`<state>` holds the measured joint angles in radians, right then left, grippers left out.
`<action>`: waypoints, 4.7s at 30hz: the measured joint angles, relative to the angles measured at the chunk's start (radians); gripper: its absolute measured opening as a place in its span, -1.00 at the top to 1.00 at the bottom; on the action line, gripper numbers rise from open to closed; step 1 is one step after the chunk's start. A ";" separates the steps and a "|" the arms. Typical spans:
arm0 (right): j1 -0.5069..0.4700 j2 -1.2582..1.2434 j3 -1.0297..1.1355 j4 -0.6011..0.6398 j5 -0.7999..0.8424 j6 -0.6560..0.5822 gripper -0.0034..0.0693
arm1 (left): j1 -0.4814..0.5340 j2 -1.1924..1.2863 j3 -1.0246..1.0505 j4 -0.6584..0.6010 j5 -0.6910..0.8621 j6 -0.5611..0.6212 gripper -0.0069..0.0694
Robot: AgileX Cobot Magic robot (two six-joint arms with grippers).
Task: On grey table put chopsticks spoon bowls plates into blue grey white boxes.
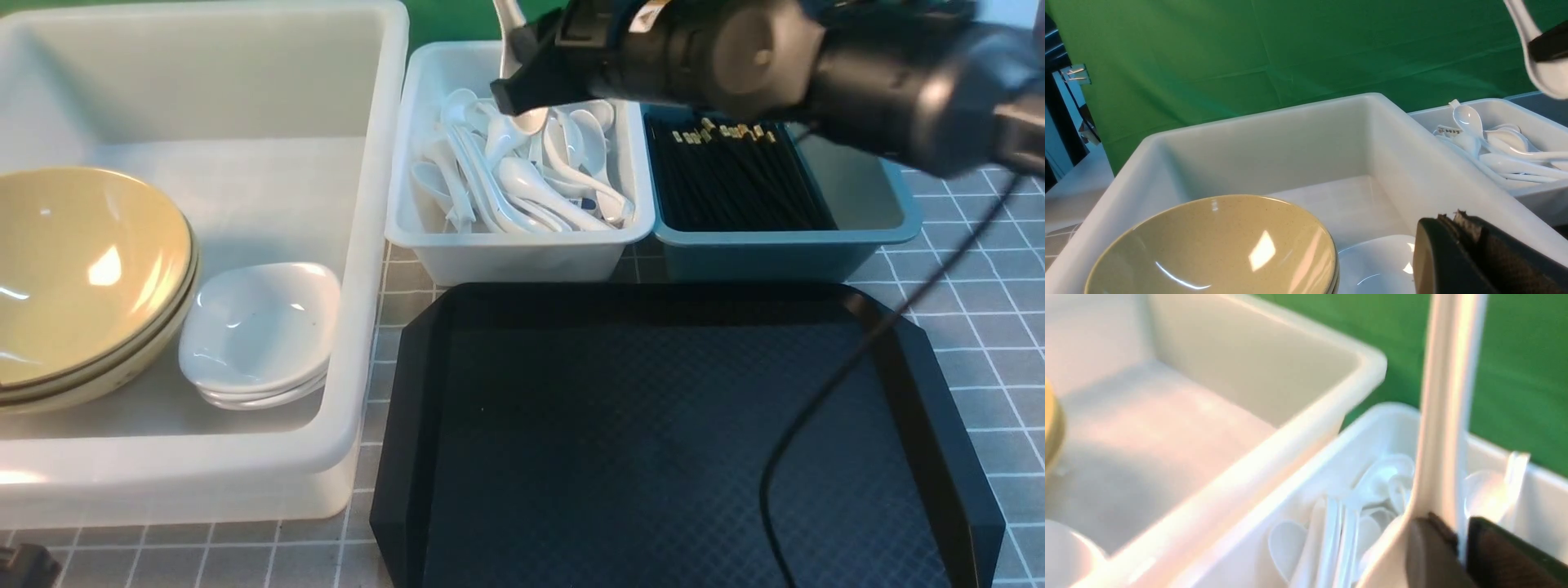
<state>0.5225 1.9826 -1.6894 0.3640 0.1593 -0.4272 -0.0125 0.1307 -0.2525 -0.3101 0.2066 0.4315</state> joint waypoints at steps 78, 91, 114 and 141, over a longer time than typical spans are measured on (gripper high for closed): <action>-0.557 -1.994 1.718 -0.380 0.160 0.480 0.78 | 0.001 0.000 0.009 0.000 0.007 -0.001 0.84; -0.557 -1.994 1.718 -0.381 0.160 0.483 0.78 | -0.072 -0.125 0.080 0.014 0.005 -0.001 0.84; -0.560 -1.994 1.718 -0.383 0.160 0.483 0.70 | 0.081 -0.144 0.276 0.255 0.128 -0.425 0.84; -0.560 -1.994 1.718 -0.383 0.160 0.483 0.64 | 0.050 -0.144 0.276 0.265 0.124 -0.469 0.84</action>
<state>-0.0377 -0.0117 0.0282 -0.0195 0.3196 0.0556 0.0377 -0.0136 0.0235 -0.0449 0.3309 -0.0371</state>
